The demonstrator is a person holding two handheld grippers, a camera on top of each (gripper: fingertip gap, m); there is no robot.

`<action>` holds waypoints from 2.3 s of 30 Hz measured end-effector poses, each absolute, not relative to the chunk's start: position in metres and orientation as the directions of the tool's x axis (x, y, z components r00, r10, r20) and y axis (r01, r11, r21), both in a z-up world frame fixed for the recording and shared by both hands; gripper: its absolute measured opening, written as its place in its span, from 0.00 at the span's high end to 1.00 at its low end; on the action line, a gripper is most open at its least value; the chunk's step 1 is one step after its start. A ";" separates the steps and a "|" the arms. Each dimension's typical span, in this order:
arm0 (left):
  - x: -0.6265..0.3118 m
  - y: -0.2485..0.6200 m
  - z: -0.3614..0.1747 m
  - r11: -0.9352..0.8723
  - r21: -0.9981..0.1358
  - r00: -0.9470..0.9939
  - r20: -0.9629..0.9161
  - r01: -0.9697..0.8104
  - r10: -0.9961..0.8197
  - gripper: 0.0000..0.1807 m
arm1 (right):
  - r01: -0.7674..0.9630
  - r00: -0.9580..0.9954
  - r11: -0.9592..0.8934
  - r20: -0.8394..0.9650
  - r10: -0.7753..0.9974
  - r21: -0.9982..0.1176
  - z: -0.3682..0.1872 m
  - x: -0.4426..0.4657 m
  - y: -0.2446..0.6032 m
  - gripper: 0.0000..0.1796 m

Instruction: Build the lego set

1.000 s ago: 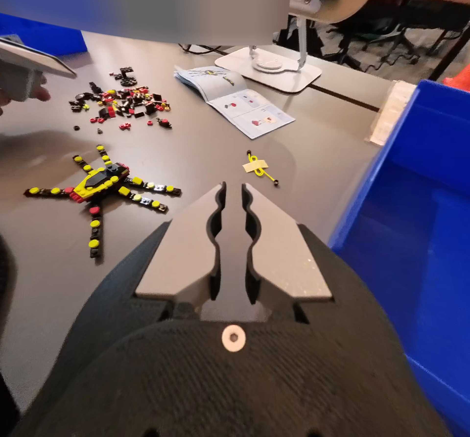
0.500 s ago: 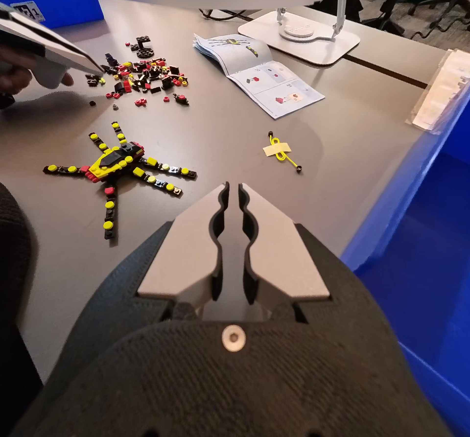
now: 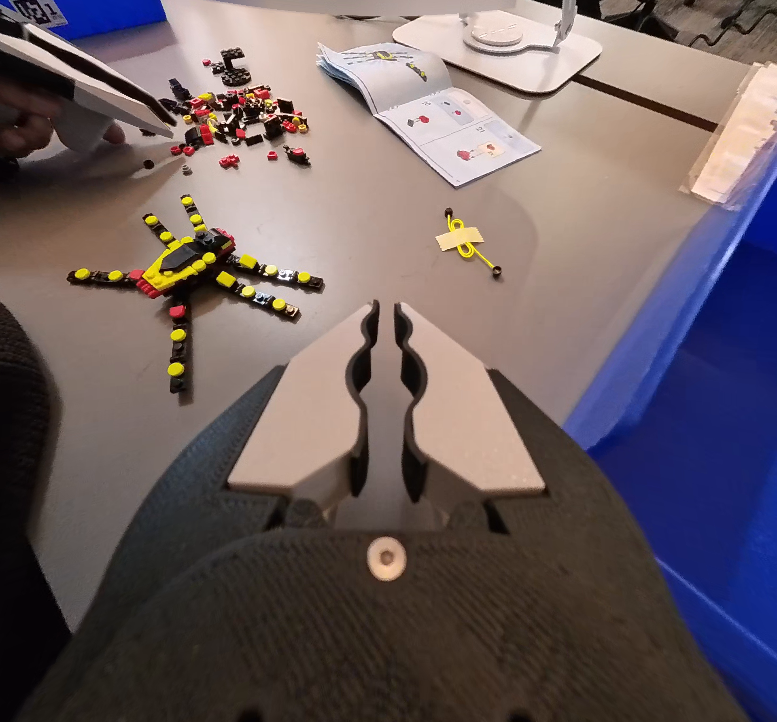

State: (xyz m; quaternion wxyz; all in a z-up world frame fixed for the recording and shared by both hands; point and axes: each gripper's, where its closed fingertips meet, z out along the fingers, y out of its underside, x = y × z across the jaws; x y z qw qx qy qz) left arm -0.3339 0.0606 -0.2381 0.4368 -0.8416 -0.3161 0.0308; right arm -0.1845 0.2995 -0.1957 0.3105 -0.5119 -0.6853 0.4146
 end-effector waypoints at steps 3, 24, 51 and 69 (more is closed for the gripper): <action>-0.338 0.064 -0.239 -0.403 -0.747 0.781 0.242 0.528 0.575 0.88 | 0.448 -0.283 0.132 0.000 0.959 -0.884 -0.197 -0.185 0.300 0.97; -0.334 0.077 -0.230 -0.440 -0.779 0.839 0.192 0.446 0.510 0.91 | 0.459 -0.282 0.130 -0.005 0.959 -0.879 -0.199 -0.185 0.300 0.97; -0.393 0.036 -0.231 -0.464 -0.772 0.781 0.066 0.434 0.621 0.92 | 0.475 -0.276 0.127 -0.010 0.961 -0.871 -0.203 -0.185 0.302 0.97; -0.391 0.041 -0.239 -0.392 -0.735 0.750 0.235 0.553 0.618 1.00 | 0.476 -0.275 0.131 -0.006 0.961 -0.870 -0.203 -0.185 0.302 0.97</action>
